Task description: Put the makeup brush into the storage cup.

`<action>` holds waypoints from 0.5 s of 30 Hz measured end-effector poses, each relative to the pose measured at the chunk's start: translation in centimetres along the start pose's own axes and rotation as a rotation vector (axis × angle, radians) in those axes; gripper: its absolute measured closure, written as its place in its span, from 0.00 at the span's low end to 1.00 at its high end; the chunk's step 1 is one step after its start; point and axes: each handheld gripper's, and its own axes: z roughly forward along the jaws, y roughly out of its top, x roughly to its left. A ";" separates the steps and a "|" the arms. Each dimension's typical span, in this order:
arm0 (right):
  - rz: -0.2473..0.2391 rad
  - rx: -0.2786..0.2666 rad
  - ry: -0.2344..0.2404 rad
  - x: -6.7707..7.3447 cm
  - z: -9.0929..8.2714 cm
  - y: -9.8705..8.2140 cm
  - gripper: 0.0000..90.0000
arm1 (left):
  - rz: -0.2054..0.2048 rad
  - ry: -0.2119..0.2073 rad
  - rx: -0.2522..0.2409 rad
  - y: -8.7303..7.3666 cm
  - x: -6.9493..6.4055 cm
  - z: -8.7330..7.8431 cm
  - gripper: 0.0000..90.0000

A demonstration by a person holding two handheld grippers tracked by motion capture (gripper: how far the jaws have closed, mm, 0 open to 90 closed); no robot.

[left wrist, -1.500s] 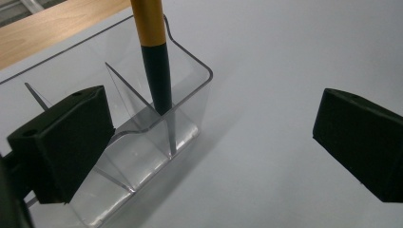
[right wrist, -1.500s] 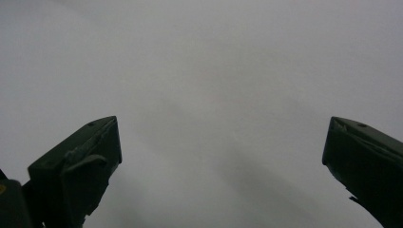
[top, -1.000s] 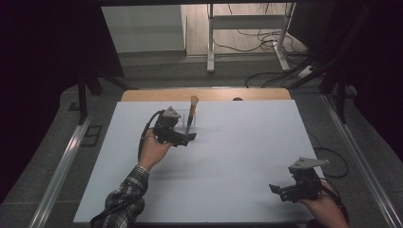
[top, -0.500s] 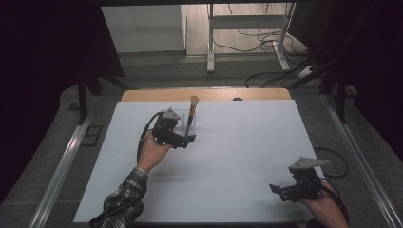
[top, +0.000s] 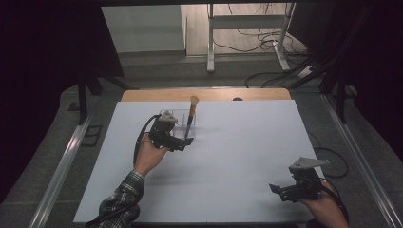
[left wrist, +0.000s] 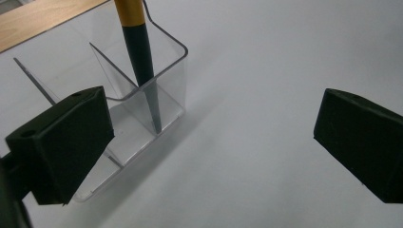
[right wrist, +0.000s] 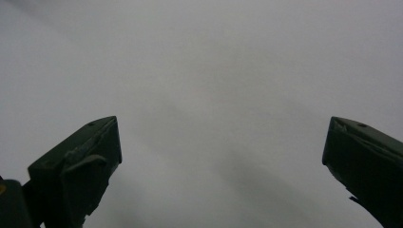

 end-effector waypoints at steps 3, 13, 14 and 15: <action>0.001 0.004 -0.003 0.0 0.0 0.0 0.00 | -0.004 0.001 -0.002 -0.2 0.0 -0.3 0.00; -0.001 0.003 -0.006 0.1 0.0 0.0 0.00 | -0.017 0.013 -0.012 -1.0 0.1 -1.5 0.00; 0.002 0.002 -0.007 0.1 0.0 0.0 0.00 | -0.019 0.011 -0.014 -1.1 0.2 -1.6 0.00; 0.002 0.001 -0.009 0.1 0.0 0.0 0.00 | -0.021 0.010 -0.018 -1.2 0.2 -1.7 0.00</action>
